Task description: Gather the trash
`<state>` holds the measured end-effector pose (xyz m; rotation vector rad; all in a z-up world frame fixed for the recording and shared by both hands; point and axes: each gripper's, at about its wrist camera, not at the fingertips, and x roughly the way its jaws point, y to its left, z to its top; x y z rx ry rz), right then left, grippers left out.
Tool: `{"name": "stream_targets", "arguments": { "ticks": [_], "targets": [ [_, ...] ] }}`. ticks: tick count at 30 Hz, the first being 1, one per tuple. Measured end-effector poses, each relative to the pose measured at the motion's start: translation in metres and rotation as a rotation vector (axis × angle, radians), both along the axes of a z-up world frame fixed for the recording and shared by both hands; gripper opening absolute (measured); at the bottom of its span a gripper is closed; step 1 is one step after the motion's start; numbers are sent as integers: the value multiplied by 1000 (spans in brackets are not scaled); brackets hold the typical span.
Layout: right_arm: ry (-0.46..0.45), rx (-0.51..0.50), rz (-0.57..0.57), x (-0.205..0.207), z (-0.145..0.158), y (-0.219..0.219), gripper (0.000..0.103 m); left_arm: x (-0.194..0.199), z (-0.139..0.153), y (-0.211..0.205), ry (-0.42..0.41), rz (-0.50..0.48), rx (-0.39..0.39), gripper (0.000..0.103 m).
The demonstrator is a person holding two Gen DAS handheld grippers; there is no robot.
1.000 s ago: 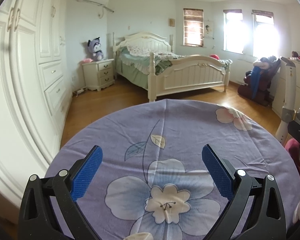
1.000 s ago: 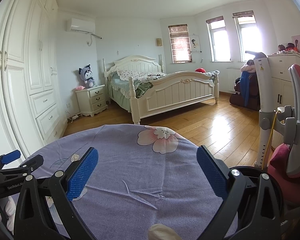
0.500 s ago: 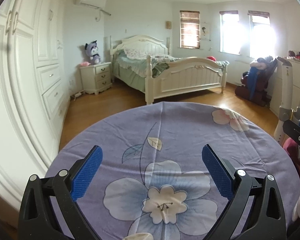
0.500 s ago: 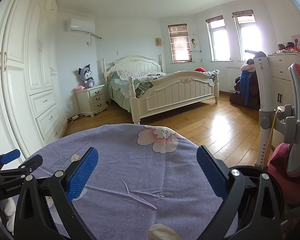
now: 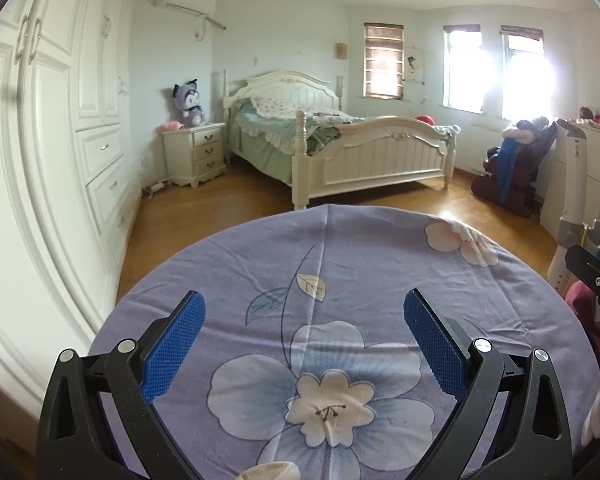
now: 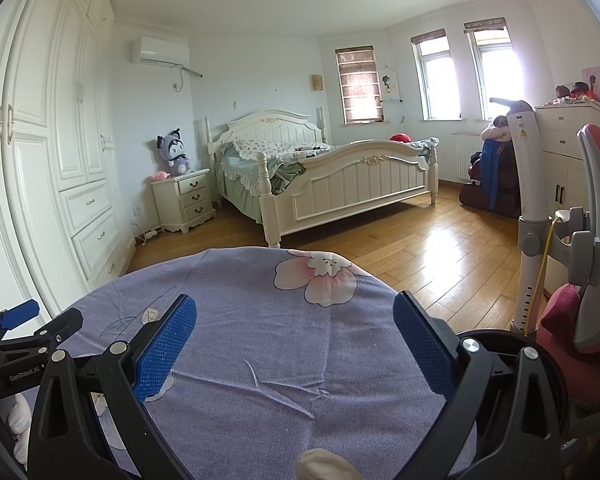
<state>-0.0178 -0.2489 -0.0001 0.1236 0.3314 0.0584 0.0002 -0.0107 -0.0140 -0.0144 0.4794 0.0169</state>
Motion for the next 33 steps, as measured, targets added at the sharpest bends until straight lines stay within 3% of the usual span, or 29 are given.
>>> {"name": "stream_targets", "arguments": {
  "ticks": [33],
  "targets": [
    [-1, -1, -1, 0, 0, 1, 98, 0, -3, 2, 9, -6, 2, 98]
  ]
}}
